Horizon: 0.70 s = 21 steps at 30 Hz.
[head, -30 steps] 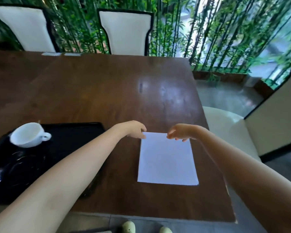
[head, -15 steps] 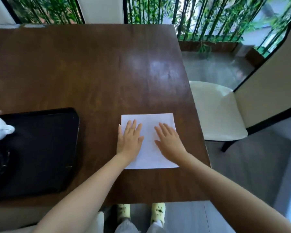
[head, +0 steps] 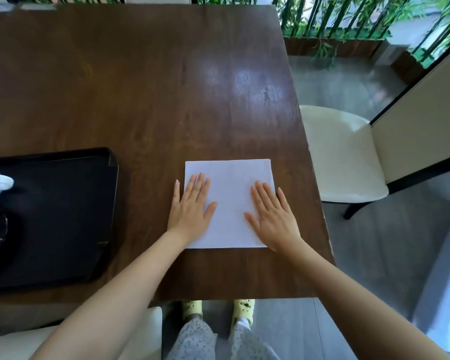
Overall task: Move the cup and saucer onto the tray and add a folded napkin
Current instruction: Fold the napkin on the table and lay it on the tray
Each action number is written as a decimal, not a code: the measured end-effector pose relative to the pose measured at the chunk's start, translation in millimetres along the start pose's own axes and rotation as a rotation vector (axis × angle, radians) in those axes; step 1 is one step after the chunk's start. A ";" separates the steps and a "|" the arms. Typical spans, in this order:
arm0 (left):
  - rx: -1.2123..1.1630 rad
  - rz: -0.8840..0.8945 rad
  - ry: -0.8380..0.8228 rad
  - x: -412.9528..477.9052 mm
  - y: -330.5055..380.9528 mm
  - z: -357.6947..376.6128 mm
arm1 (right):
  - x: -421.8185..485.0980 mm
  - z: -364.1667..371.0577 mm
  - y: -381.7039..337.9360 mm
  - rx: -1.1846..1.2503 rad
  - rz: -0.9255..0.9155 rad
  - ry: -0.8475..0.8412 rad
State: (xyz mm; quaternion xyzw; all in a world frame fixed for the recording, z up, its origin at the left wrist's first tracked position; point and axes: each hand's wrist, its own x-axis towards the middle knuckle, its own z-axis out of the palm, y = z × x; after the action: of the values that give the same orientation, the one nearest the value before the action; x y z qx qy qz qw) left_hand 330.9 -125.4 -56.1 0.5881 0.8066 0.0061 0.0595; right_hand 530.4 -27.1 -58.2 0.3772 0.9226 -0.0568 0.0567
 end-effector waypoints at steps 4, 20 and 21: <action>0.061 0.447 0.036 -28.6 -24.6 -7.2 | 0.9 -0.6 -0.2 0.039 -0.015 -0.010; 0.279 0.735 0.339 -69.9 -36.8 -14.7 | -58.0 -29.4 -1.6 -0.073 -0.363 -0.036; 0.264 0.729 0.342 -70.3 -38.1 -15.1 | -61.9 -30.7 -2.3 -0.068 -0.367 0.027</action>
State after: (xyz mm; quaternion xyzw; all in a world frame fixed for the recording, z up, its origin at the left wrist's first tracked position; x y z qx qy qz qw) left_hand 314.5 -203.0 -37.9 0.8278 0.5382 0.0209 -0.1570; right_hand 570.7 -66.8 -18.6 0.2010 0.9781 -0.0299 0.0457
